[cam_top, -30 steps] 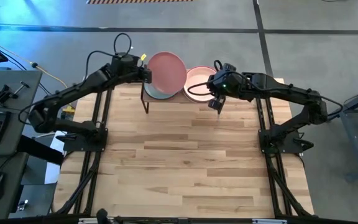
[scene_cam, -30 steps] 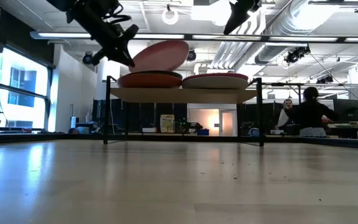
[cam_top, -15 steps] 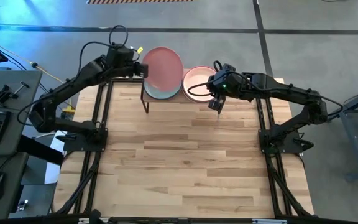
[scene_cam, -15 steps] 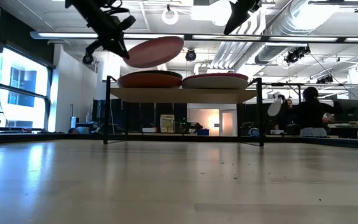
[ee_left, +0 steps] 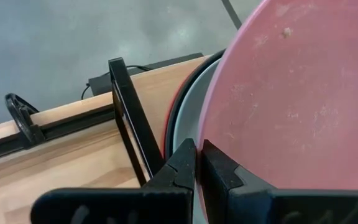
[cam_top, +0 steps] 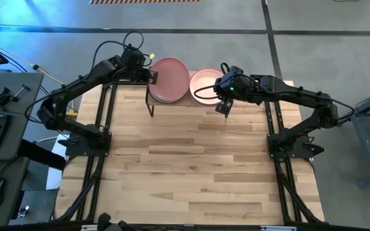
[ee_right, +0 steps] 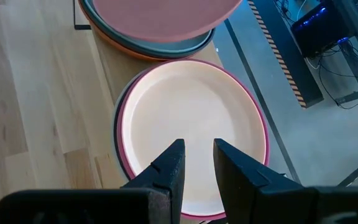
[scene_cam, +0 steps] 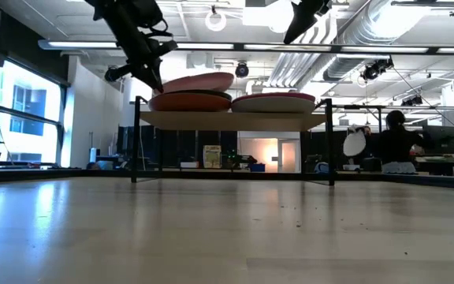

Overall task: Place and stack plates onto a shelf
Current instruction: Stack the light pink plate on top of the light blue plate on the shelf

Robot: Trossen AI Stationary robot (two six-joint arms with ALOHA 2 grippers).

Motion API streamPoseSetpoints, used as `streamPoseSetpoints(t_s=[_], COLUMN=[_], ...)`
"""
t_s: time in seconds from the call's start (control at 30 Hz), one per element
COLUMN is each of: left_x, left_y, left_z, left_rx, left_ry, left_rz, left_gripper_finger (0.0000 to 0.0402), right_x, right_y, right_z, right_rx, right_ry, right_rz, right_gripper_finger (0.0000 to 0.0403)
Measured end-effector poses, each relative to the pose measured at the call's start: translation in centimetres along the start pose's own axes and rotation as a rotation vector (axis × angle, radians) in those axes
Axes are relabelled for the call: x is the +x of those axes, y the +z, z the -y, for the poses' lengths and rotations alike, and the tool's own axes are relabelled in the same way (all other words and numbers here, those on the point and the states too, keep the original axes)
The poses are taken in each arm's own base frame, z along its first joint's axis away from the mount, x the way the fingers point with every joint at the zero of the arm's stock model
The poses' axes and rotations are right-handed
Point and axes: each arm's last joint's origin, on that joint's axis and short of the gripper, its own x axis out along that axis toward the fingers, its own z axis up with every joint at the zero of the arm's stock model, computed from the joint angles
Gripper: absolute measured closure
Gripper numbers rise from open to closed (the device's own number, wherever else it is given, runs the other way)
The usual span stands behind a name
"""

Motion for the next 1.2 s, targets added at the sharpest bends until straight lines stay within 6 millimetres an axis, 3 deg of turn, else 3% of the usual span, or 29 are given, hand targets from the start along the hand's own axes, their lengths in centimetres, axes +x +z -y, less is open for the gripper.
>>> streamPoseSetpoints(t_s=[0.33,0.73,1.2], left_x=[-0.3,-0.3,-1.3], left_y=[0.0,0.0,1.0], left_z=[-0.2,-0.2,0.2], left_rx=[-0.01,-0.049,-0.03], left_ry=[0.003,0.005,-0.027], left_rz=[0.003,0.0,0.039], left_gripper_finger=[0.0399,0.0333,0.0301], right_x=[0.0,0.0,0.0], right_y=[-0.2,-0.4,-0.4], right_z=[0.0,-0.1,-0.1], right_rx=[-0.004,-0.008,-0.014], right_ry=[0.004,0.006,0.006], right_rz=[-0.024,-0.035,-0.037], right_gripper_finger=[0.0324,0.0324,0.0324])
